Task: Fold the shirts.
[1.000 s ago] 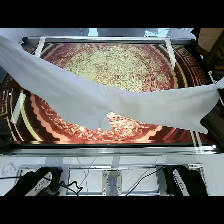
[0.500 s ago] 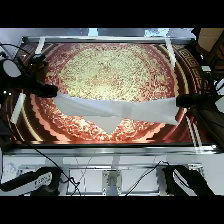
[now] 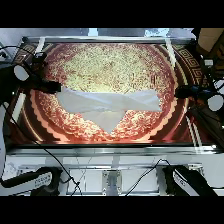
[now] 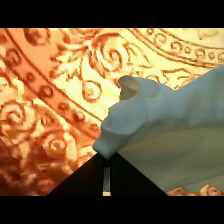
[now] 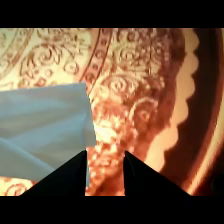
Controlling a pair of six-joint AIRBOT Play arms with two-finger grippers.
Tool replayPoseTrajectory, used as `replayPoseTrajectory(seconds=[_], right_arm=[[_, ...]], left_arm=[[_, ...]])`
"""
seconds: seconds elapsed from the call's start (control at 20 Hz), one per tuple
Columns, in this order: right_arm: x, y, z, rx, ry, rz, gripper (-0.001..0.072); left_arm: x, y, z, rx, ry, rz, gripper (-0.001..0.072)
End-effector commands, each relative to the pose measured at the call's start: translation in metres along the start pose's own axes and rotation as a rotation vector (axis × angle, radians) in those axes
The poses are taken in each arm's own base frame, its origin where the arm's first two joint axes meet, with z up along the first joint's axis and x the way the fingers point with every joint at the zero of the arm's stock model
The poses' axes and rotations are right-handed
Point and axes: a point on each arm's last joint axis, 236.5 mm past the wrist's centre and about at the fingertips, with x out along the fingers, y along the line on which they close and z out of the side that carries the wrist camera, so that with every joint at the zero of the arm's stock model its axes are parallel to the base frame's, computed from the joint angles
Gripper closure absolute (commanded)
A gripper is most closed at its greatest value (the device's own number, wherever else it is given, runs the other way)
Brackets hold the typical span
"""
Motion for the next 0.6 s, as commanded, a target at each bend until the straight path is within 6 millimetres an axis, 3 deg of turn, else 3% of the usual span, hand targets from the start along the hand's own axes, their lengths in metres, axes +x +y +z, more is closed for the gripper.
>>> replayPoseTrajectory(seconds=[0.0,0.1,0.2,0.4,0.55], right_arm=[[0.015,-0.008,-0.067,-0.025,0.228,-0.033,0.0428],[0.028,-0.001,-0.105,-0.019,0.338,-0.007,0.0424],[0.042,0.014,-0.131,0.037,0.401,0.05,0.0424],[0.071,0.053,-0.159,0.213,0.495,0.178,0.0425],[0.095,0.07,-0.166,0.343,0.514,0.23,0.0424]], left_arm=[[0.001,0.0,0.003,0.0,-0.014,0.002,0.0694],[0.001,0.0,0.003,0.003,-0.014,0.002,0.0694],[0.001,0.0,0.003,0.002,-0.014,0.002,0.0694],[0.001,0.0,0.003,0.003,-0.014,0.002,0.0694],[0.001,0.0,0.003,0.003,-0.013,0.002,0.0694]])
